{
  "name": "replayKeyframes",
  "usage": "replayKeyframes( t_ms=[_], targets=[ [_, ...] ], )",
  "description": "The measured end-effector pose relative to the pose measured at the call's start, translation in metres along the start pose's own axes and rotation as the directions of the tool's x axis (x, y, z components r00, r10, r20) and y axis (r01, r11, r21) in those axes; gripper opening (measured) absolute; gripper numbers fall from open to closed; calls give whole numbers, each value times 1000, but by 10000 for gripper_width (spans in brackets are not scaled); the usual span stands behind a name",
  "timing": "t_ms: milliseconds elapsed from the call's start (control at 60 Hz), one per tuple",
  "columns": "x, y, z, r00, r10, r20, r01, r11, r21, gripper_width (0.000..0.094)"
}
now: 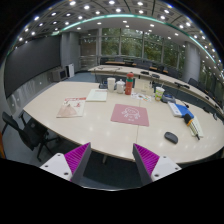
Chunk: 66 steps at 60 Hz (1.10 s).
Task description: Arrange mouse
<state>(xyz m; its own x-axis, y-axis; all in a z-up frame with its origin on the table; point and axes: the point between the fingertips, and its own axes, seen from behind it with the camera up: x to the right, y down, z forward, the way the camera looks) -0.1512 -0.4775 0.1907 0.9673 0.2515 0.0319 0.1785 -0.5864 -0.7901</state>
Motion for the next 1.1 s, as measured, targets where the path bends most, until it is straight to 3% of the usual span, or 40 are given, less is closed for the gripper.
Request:
replayKeyframes(
  t_ms=[233,467,717,1100],
  targets=[
    [148,71,51,987,63,-147,-74,995,-69,857],
    [303,90,121,958,67,-280,-77,997,-23,852],
    [381,100,196,955,101,-279,-118,992,-46,850],
    [407,67,261,968,122,-217,-129,991,-20,848]
  ],
)
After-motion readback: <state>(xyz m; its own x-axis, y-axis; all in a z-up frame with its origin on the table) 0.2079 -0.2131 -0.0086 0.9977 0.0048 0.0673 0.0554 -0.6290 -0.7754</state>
